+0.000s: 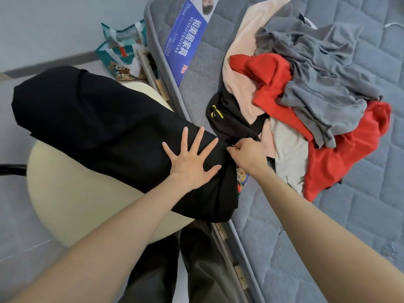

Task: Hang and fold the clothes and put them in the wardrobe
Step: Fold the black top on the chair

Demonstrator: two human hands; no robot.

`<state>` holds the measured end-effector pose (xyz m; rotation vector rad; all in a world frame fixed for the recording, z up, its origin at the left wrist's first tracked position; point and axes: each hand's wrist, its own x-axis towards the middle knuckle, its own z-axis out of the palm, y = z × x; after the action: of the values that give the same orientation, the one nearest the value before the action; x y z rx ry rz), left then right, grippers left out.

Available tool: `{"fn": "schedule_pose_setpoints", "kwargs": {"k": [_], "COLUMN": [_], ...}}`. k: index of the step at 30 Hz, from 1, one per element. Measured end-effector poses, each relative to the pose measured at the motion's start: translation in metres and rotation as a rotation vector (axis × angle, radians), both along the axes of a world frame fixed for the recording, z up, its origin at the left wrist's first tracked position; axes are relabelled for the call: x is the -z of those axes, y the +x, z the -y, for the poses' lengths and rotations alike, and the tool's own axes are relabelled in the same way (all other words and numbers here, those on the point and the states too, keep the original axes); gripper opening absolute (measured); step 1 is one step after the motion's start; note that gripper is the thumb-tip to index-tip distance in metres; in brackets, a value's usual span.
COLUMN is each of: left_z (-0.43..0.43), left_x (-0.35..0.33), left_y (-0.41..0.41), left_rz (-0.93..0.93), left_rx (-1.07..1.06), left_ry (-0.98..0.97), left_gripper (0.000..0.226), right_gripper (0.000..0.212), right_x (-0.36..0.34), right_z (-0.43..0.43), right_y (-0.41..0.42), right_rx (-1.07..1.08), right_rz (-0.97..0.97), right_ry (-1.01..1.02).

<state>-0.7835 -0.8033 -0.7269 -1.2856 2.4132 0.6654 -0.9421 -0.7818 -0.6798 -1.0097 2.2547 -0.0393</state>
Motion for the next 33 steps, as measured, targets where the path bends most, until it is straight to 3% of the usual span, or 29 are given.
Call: {"fn": "schedule_pose_setpoints", "kwargs": {"k": [3,6,8,10,13,15,16,18,19,21,24,28,33], "left_z": [-0.004,-0.006,-0.007,-0.010,-0.015,-0.020,-0.022,-0.034,-0.043,-0.063,-0.080,-0.089,-0.096], "left_x": [0.005,0.007,0.009,0.011,0.013,0.010,0.006,-0.002,-0.005,-0.008,-0.006,0.000,-0.002], "left_y": [0.005,0.013,0.017,0.020,0.019,0.017,0.016,0.015,0.015,0.014,0.017,0.035,0.046], "left_rz": [0.001,-0.010,-0.011,-0.001,0.034,0.048,0.041,0.001,-0.021,-0.044,-0.038,-0.013,0.020], "left_rx": [-0.010,-0.056,-0.101,-0.112,-0.077,-0.065,-0.070,-0.075,-0.064,-0.038,-0.051,0.059,0.032], "left_ry": [-0.003,0.000,0.003,0.000,0.005,-0.011,-0.036,-0.099,-0.121,-0.143,-0.147,-0.121,-0.061], "left_gripper": [0.075,0.076,0.077,0.078,0.078,0.078,0.077,0.077,0.078,0.083,0.097,0.114,0.110], "right_gripper": [0.038,0.011,0.014,0.020,0.015,0.007,0.014,0.026,0.028,0.033,0.052,0.056,0.059], "right_x": [-0.009,-0.016,-0.018,-0.016,-0.003,0.004,0.005,0.002,-0.004,-0.012,0.002,0.034,0.035], "right_z": [-0.009,-0.026,-0.045,-0.064,-0.081,-0.079,-0.077,-0.075,-0.074,-0.076,-0.093,-0.127,-0.124], "right_y": [-0.006,-0.013,-0.019,-0.022,-0.023,-0.023,-0.024,-0.023,-0.018,-0.003,0.012,-0.004,-0.014], "right_rx": [0.242,0.998,1.426,1.638,1.701,1.580,1.419,0.896,0.613,0.119,-0.429,-0.726,-0.837], "right_rz": [0.184,0.695,0.997,1.111,1.025,0.794,0.615,0.187,0.064,0.043,0.104,-0.073,-0.163], "right_ry": [-0.093,-0.167,-0.148,-0.155,-0.078,-0.053,-0.101,-0.225,-0.307,-0.429,-0.263,-0.075,-0.052]}}
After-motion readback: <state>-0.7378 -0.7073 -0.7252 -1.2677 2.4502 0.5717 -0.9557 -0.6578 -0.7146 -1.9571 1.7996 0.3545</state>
